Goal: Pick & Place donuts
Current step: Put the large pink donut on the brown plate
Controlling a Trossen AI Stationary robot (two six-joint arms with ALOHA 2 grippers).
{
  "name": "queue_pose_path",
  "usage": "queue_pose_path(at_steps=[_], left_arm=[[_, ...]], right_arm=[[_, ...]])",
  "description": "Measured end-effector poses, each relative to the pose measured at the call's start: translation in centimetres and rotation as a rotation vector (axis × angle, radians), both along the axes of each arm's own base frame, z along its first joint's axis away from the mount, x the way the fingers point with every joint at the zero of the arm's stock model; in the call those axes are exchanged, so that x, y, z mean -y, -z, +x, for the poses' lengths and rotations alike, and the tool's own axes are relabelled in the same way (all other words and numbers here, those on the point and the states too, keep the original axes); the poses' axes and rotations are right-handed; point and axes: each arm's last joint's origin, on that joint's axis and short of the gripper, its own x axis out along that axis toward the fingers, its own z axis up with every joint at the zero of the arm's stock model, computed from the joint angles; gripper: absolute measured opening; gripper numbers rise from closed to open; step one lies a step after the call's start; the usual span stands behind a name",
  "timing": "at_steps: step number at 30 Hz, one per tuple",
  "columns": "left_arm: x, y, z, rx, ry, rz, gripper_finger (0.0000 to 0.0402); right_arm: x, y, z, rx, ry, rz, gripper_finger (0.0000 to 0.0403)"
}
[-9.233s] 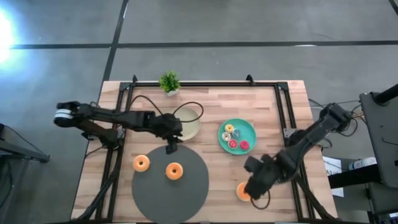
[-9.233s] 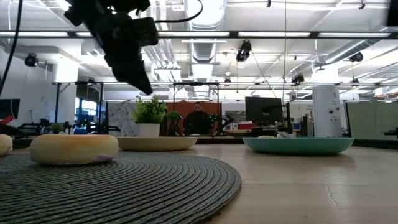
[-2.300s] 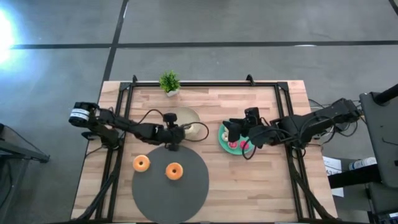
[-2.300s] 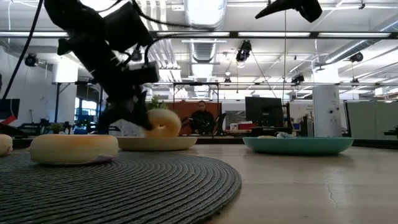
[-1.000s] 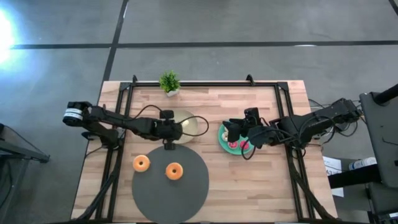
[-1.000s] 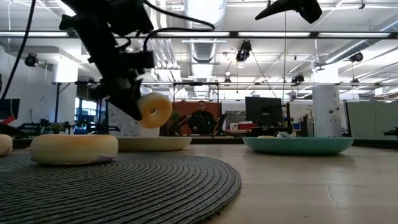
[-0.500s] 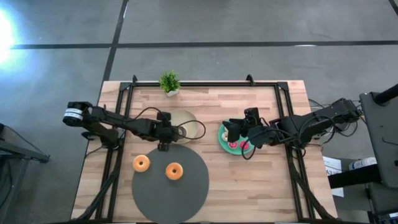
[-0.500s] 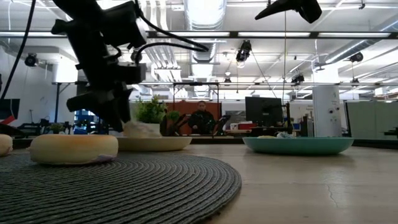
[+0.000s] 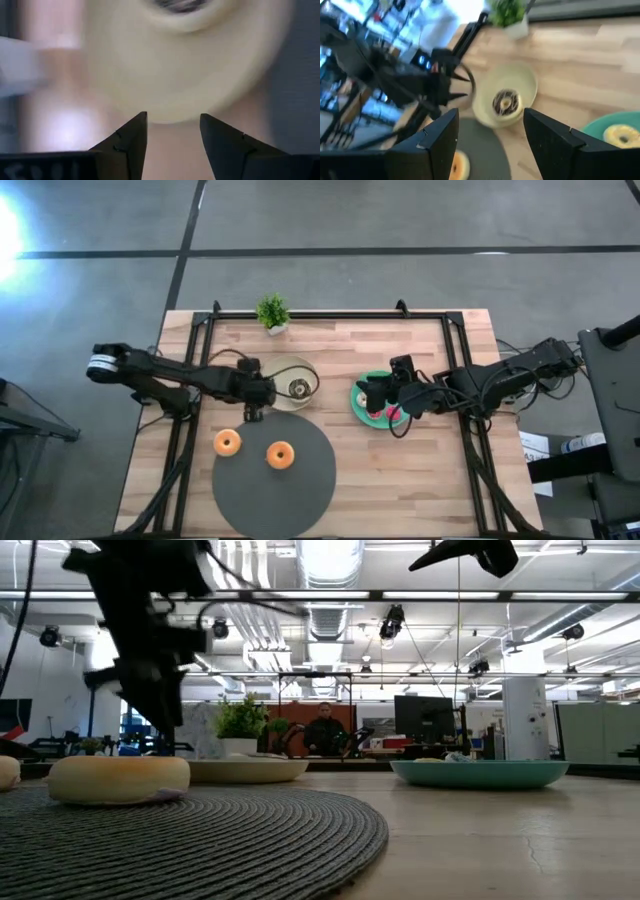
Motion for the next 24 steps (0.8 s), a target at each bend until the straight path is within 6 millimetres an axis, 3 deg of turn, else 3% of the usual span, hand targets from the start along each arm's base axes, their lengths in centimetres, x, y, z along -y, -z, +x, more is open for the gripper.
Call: queue_pose_path(at_steps=[4,6,9,15,24], left_arm=[[1.8,-2.1,-1.6,0.118,0.070,-0.418,0.0156],[2.2,-2.3,-2.8,0.098,0.025,-0.530,0.0156],[3.0,-2.2,-4.7,0.037,-0.027,-0.535,0.0156],[6.8,-1.2,-7.5,-0.076,0.126,-0.549,0.0156],[9.3,-0.2,-9.3,-0.117,-0.051,-0.594,0.0156]], right_arm=[[-0.3,0.1,0.1,-0.031,-0.099,0.037,0.0215],[-0.4,0.3,0.2,-0.043,-0.125,0.049,0.0214],[-0.8,0.8,0.6,-0.079,-0.173,0.024,0.0215],[-1.5,2.9,2.2,-0.179,-0.247,0.029,0.0214],[-2.1,4.7,4.0,-0.199,-0.268,0.008,0.0215]])
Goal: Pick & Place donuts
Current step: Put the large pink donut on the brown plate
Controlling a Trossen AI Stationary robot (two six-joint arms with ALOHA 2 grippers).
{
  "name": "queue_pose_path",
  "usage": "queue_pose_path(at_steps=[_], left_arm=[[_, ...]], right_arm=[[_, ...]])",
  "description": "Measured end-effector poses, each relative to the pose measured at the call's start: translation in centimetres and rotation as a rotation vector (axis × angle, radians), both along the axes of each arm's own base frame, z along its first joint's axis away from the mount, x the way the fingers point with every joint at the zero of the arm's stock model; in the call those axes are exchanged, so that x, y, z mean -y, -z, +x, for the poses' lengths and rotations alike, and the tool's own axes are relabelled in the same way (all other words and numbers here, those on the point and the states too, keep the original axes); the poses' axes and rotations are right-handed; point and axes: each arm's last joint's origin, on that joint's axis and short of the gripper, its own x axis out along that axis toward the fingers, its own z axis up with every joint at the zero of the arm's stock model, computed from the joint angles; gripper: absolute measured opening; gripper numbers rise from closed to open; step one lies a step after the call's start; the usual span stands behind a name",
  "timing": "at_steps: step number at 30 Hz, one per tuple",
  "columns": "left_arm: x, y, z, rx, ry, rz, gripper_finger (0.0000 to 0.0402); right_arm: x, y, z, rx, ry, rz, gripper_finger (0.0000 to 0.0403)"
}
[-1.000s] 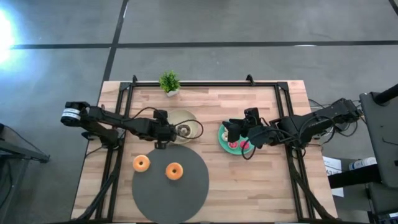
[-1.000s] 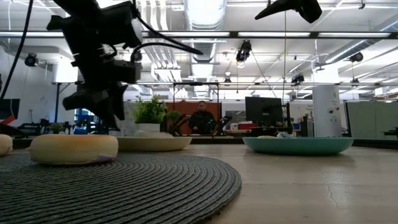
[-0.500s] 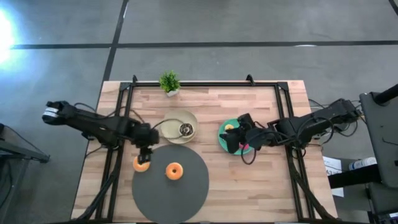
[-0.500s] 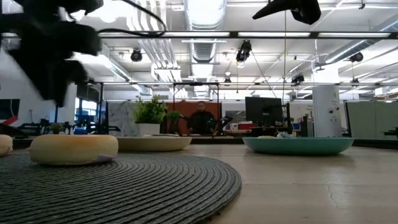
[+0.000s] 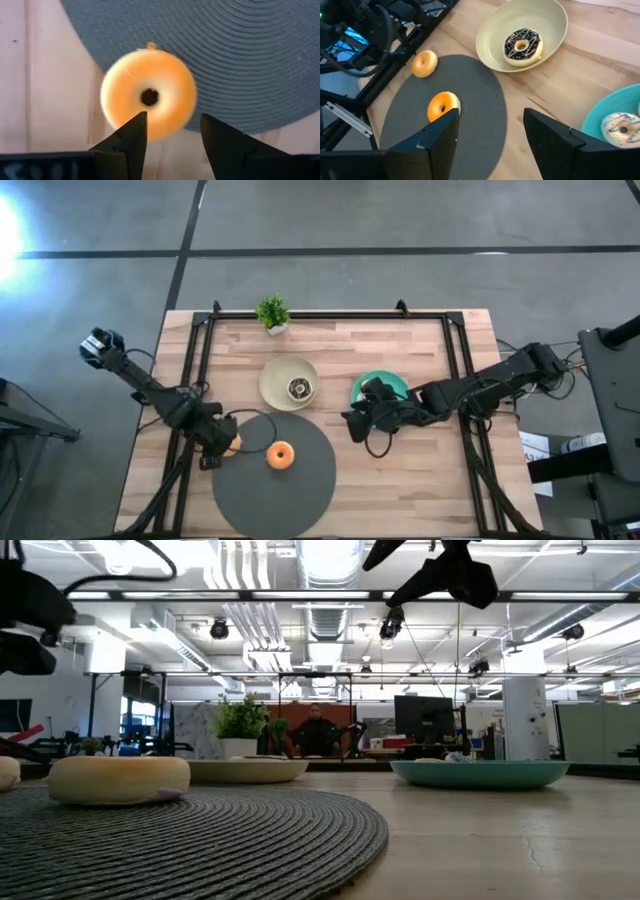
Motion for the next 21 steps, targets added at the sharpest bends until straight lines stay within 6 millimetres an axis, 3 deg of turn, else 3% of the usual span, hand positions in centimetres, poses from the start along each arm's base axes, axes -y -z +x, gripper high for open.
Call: queue_pose_path(at_steps=[4,10,21], left_arm=[[1.8,-0.2,-0.8,0.058,0.061,0.056,0.0155],[3.8,1.2,-1.0,0.081,0.080,0.171,0.0155],[5.3,4.7,0.0,-0.025,0.042,0.350,0.0155]], right_arm=[[0.0,0.0,0.0,-0.002,-0.009,-0.011,0.0215],[0.1,-0.2,-0.1,0.002,-0.005,-0.020,0.0215],[0.1,-0.1,-0.1,-0.003,-0.002,-0.020,0.0215]])
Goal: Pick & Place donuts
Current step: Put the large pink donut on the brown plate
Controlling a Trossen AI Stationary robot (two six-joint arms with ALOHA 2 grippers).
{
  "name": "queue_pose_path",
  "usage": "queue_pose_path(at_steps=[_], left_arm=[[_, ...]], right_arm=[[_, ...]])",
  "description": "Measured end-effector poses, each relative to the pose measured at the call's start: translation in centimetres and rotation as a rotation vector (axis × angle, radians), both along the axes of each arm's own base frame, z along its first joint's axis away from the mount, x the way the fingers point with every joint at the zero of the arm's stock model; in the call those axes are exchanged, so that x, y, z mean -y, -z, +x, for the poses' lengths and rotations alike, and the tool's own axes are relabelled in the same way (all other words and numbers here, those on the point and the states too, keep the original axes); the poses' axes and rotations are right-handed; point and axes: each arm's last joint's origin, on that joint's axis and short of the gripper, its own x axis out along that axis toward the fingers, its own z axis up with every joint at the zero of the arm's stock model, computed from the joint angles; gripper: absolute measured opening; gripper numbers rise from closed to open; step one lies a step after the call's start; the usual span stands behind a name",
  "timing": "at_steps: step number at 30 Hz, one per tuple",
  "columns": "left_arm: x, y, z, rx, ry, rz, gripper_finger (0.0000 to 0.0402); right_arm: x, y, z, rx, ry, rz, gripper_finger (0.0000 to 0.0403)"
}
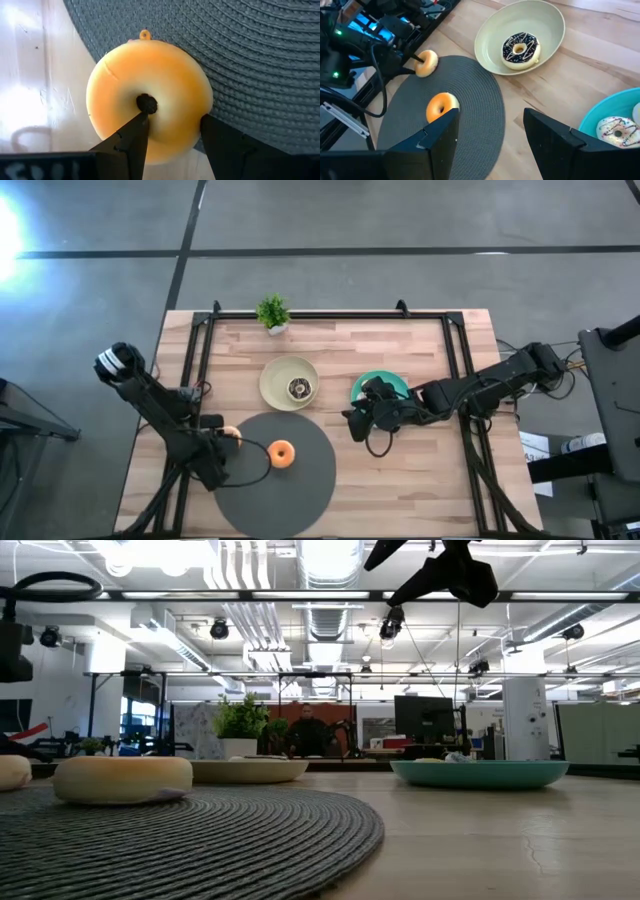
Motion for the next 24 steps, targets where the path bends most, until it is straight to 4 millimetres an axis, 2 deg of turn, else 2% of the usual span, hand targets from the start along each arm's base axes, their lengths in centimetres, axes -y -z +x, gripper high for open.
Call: queue_pose_path(at_steps=[6,14,17,20,24], left_arm=[[0.0,0.3,0.2,0.045,0.002,0.061,0.0132],[0.0,0.3,0.5,0.108,0.004,0.087,0.0015],[0.0,0.0,0.6,0.125,-0.005,0.082,0.0005],[0.0,-1.3,0.7,0.162,-0.015,0.042,0.0002],[-1.1,-4.6,0.5,0.253,-0.074,-0.013,0.0001]], right_arm=[[0.0,0.0,0.0,0.001,0.005,0.005,0.0215],[0.0,0.0,0.0,0.003,0.013,0.014,0.0215],[0.0,0.0,0.0,0.006,0.017,0.018,0.0215],[0.0,-0.1,0.0,0.017,0.017,0.022,0.0215],[-0.1,-0.6,0.4,0.068,-0.022,-0.007,0.0215]])
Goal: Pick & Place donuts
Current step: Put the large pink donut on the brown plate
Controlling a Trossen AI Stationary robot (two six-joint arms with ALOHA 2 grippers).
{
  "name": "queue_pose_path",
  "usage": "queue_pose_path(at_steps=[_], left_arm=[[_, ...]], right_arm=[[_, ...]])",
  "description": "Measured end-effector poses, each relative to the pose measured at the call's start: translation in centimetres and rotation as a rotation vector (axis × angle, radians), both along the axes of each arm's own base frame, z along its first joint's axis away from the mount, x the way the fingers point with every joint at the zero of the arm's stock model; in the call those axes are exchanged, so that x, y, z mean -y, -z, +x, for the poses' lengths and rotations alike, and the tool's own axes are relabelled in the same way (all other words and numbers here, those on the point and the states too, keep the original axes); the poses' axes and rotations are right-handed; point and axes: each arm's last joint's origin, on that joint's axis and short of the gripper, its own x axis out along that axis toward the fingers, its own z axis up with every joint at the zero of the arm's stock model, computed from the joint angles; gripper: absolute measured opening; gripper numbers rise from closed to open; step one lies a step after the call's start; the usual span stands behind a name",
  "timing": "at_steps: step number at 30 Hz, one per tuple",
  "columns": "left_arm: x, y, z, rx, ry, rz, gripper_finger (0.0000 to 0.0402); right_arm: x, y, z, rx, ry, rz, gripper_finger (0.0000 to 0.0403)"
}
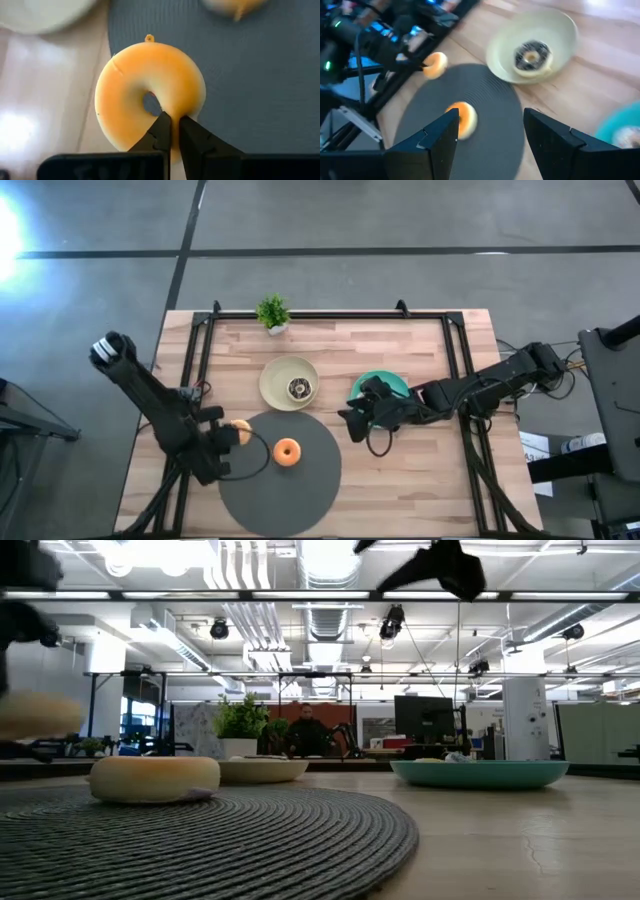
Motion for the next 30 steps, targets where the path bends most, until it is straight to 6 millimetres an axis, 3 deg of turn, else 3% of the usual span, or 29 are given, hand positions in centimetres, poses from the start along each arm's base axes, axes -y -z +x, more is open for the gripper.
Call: queue_pose_path(at_steps=[4,7,12,18,23,30], left_arm=[[-2.1,-3.7,-0.4,0.181,-0.072,-0.215,0.0001],[-3.8,-6.1,-0.4,0.385,-0.106,-0.524,0.0001],[-6.5,-8.4,-0.8,0.783,-0.054,-0.905,0.0001],[-8.0,-6.7,-0.7,0.975,-0.061,-1.146,0.0000],[-7.8,-5.4,-0.2,1.100,0.029,-1.297,0.0000],[-7.4,-3.8,0.3,1.025,0.067,-1.307,0.0000]], right_arm=[[-0.3,-1.1,0.8,0.095,-0.120,-0.153,0.0215],[-0.5,-1.8,1.6,0.142,-0.250,-0.385,0.0215],[-0.4,-1.6,3.2,0.188,-0.324,-0.566,0.0215],[0.1,-1.4,6.5,0.174,-0.448,-0.584,0.0215],[0.4,-2.8,9.2,0.185,-0.501,-0.583,0.0214],[0.3,-4.6,11.2,0.165,-0.596,-0.659,0.0215]])
